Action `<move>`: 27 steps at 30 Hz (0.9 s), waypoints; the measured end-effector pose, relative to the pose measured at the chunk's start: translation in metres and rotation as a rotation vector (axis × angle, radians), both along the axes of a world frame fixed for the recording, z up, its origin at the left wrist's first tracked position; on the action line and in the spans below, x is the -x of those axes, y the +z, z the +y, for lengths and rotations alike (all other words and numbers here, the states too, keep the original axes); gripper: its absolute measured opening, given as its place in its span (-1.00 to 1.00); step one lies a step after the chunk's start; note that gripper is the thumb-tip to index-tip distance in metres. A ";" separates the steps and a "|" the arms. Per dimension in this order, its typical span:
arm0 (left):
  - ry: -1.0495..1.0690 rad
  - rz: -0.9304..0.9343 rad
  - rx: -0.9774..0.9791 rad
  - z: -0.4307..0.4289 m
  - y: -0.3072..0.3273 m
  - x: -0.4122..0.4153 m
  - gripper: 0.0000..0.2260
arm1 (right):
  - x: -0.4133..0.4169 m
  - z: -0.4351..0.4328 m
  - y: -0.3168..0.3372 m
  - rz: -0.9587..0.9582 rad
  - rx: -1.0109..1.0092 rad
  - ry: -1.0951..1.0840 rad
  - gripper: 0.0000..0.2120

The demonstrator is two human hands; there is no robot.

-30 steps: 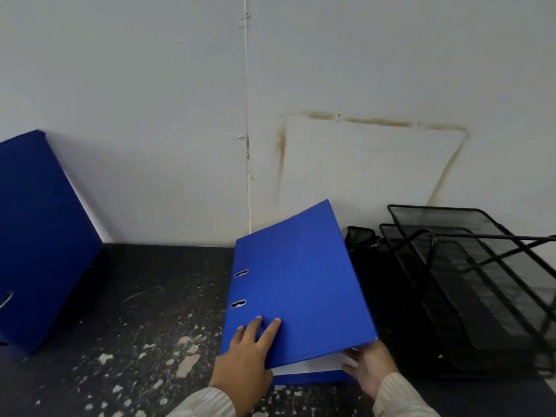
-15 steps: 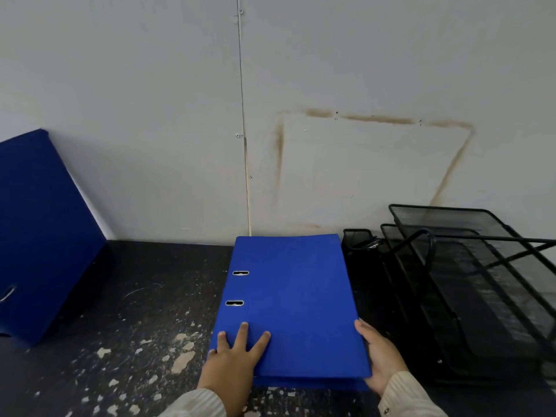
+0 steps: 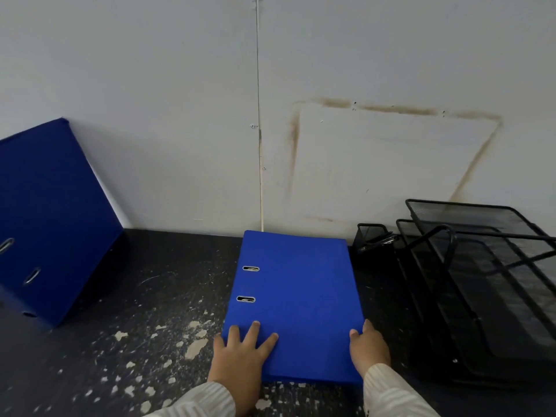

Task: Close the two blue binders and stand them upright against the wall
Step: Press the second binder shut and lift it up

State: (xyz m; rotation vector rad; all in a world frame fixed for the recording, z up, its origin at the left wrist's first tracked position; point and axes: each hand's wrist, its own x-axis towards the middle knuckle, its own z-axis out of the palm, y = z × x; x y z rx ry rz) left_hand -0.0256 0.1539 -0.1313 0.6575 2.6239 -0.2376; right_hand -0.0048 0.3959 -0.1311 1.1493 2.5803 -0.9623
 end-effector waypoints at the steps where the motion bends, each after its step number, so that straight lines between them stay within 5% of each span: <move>1: 0.000 -0.004 -0.033 -0.002 -0.001 0.002 -0.32 | 0.000 -0.004 -0.002 0.001 -0.026 0.013 -0.49; 6: 0.044 0.016 -0.199 -0.016 0.001 0.011 -0.30 | 0.004 -0.028 -0.008 -0.132 -0.213 0.136 -0.45; 11: 0.373 0.017 -0.586 -0.025 -0.002 0.036 -0.44 | 0.018 -0.058 -0.015 -0.068 -0.233 0.383 -0.48; 15: 0.663 -0.173 -0.876 -0.030 -0.007 0.073 -0.49 | 0.034 -0.091 -0.016 0.053 -0.269 0.467 -0.57; 22: 0.848 -0.197 -1.036 -0.022 -0.015 0.135 -0.88 | 0.084 -0.122 -0.018 0.185 -0.282 0.424 -0.64; 27: 0.940 -0.229 -1.134 -0.014 -0.021 0.167 -0.90 | 0.116 -0.128 -0.023 0.267 -0.318 0.392 -0.67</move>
